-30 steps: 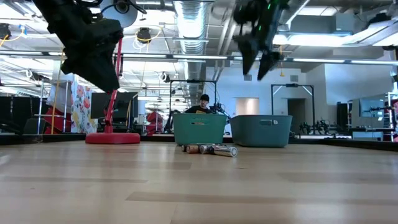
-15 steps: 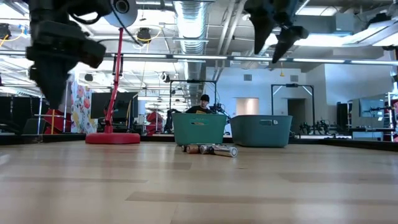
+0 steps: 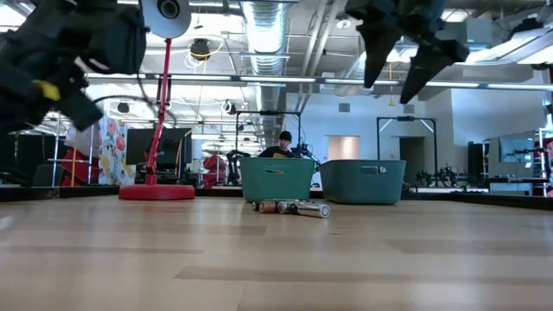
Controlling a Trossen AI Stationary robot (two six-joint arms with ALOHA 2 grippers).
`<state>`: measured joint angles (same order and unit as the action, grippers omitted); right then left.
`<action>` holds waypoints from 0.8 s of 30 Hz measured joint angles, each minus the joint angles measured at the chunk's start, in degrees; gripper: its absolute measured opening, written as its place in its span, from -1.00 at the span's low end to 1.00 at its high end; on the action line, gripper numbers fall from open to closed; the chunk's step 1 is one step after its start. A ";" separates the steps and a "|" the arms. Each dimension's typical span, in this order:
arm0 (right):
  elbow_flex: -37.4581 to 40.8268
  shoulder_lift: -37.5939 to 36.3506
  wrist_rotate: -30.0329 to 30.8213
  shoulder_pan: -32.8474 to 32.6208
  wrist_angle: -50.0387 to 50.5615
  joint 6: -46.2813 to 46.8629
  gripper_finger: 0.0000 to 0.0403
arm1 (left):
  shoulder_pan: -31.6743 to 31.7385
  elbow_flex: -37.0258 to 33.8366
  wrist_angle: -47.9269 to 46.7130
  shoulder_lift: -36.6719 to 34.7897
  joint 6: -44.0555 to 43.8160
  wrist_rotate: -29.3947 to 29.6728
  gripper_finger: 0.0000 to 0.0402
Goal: Sort batteries
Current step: Put the silver battery into the green bin
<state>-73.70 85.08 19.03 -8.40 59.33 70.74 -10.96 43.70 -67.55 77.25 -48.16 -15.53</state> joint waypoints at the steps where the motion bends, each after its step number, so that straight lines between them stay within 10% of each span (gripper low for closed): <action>1: 0.08 0.00 0.61 -0.93 0.13 1.62 0.64 | -1.00 0.00 -0.12 1.49 0.03 -1.06 -0.30; 24: 0.08 0.24 3.65 -7.13 -0.11 12.41 0.64 | -14.34 -9.33 16.88 14.78 -4.69 -17.38 -0.35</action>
<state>-73.63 85.32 22.68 -15.53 59.22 83.15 -25.30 34.37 -50.67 92.03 -52.86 -32.91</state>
